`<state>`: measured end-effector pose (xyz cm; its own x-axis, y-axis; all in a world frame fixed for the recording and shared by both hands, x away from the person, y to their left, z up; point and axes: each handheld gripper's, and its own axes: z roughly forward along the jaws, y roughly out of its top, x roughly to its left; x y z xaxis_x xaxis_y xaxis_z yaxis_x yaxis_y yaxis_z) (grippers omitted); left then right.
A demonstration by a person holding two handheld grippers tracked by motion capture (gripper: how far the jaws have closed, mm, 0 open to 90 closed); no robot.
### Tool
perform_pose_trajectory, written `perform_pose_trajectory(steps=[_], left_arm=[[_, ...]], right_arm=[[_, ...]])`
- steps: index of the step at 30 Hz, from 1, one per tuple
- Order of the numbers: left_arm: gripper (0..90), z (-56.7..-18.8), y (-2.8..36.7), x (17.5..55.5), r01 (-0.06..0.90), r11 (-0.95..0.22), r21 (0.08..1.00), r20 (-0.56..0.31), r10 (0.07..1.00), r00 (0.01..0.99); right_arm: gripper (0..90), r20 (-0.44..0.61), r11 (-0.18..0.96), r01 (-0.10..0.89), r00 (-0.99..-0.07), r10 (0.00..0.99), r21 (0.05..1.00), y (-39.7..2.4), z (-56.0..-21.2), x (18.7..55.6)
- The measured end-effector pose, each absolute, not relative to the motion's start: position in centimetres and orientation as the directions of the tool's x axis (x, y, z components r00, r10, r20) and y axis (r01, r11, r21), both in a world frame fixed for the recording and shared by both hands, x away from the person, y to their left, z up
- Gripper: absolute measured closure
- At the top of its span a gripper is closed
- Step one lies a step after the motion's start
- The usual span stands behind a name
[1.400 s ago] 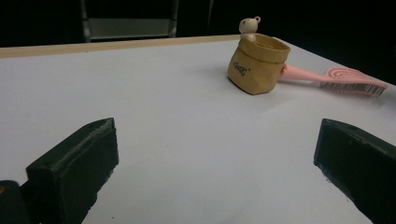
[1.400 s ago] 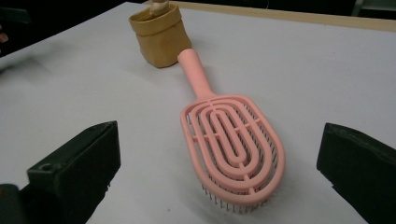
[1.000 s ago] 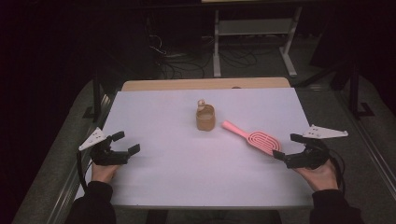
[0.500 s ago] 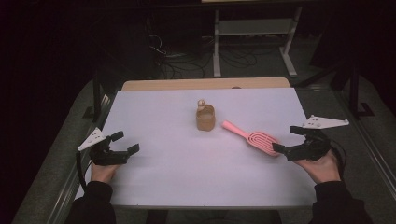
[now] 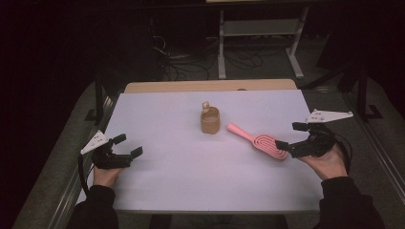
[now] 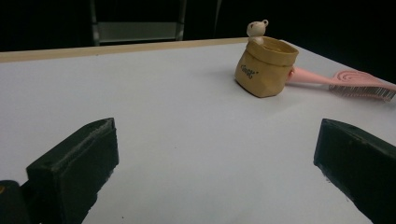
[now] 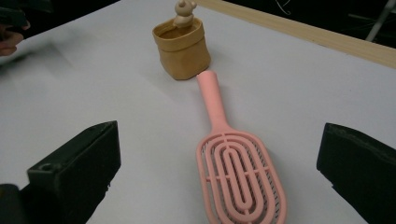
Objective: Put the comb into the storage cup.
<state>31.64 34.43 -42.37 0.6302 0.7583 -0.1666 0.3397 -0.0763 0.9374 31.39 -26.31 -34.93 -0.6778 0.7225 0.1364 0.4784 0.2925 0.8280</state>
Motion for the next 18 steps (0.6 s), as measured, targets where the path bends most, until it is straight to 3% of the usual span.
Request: perform_pose_trajectory(steps=[18], left_arm=[[0.0,-42.4,34.4,31.7,0.344,-0.078,0.936,-0.17,0.755,0.633]], right_arm=[[0.0,0.106,0.363,0.469,-0.716,0.69,0.805,-23.7,-33.6,33.5]])
